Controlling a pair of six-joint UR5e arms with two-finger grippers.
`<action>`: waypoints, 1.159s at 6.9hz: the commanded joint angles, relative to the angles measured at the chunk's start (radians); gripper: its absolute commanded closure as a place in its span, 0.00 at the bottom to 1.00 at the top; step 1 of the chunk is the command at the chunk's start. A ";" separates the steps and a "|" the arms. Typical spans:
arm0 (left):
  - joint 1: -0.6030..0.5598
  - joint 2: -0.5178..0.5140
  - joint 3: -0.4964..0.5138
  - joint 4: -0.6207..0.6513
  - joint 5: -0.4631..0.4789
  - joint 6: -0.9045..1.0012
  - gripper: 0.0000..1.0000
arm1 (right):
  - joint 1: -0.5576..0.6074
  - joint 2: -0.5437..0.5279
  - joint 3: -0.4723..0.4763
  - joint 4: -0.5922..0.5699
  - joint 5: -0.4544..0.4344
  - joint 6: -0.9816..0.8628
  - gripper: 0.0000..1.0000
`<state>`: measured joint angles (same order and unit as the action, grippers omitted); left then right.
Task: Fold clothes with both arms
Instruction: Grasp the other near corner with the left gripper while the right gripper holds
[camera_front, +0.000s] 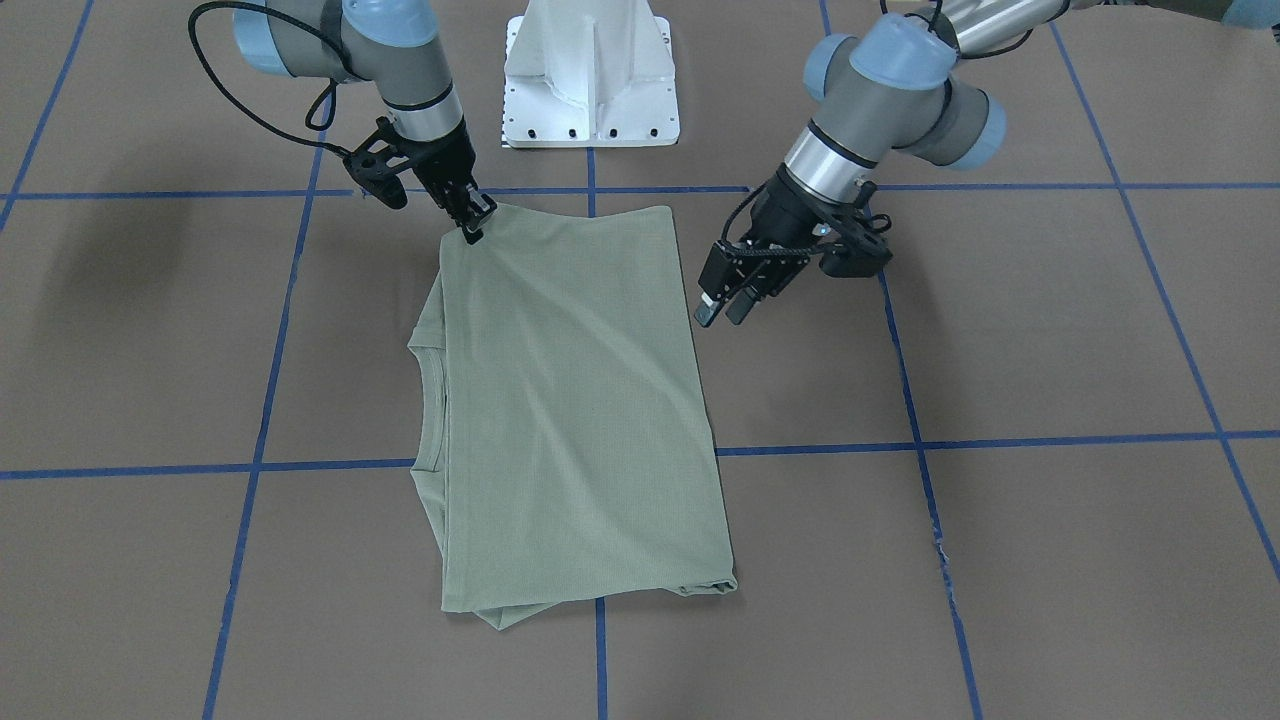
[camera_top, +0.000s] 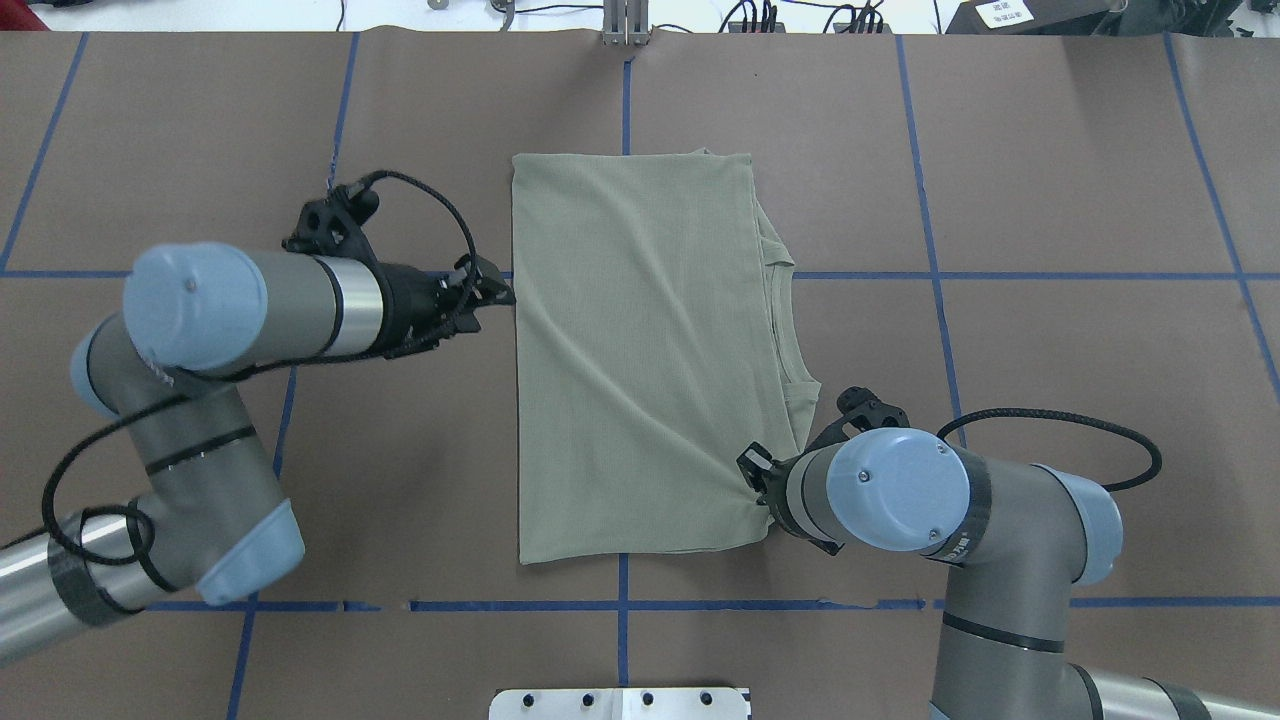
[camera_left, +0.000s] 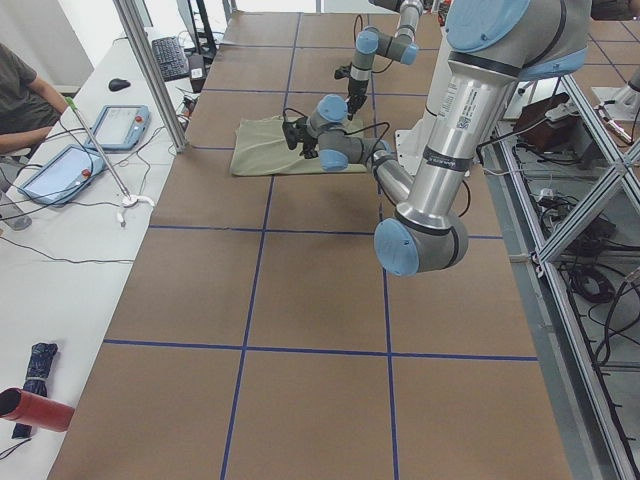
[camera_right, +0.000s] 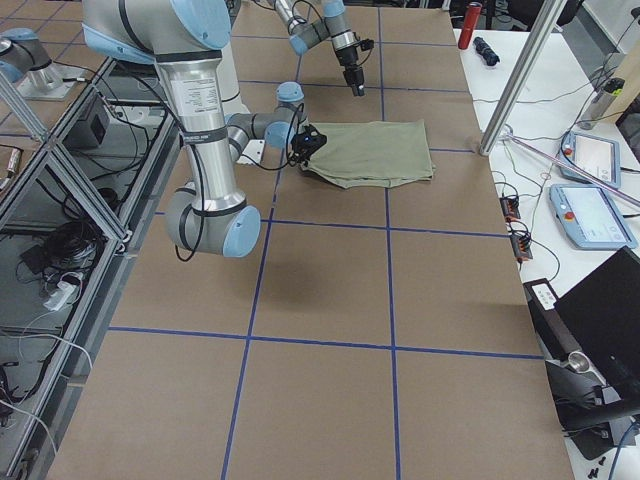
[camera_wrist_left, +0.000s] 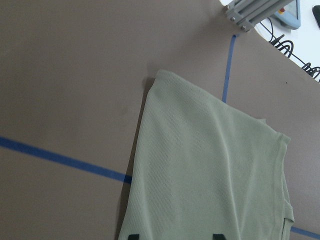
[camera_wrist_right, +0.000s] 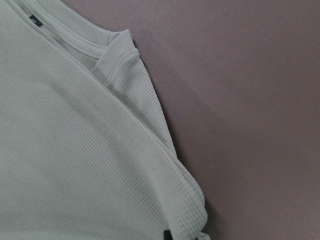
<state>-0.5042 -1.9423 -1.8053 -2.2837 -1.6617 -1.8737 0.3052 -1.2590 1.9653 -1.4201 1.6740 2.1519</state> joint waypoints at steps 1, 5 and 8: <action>0.210 0.042 -0.048 0.048 0.173 -0.172 0.42 | -0.001 -0.005 0.006 0.000 0.024 0.000 1.00; 0.305 0.042 -0.048 0.148 0.200 -0.174 0.38 | -0.008 -0.004 0.006 0.001 0.024 0.000 1.00; 0.355 0.048 -0.036 0.159 0.200 -0.174 0.34 | -0.008 -0.002 0.006 0.001 0.024 0.000 1.00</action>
<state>-0.1679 -1.8953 -1.8446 -2.1271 -1.4619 -2.0479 0.2977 -1.2621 1.9711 -1.4189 1.6981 2.1522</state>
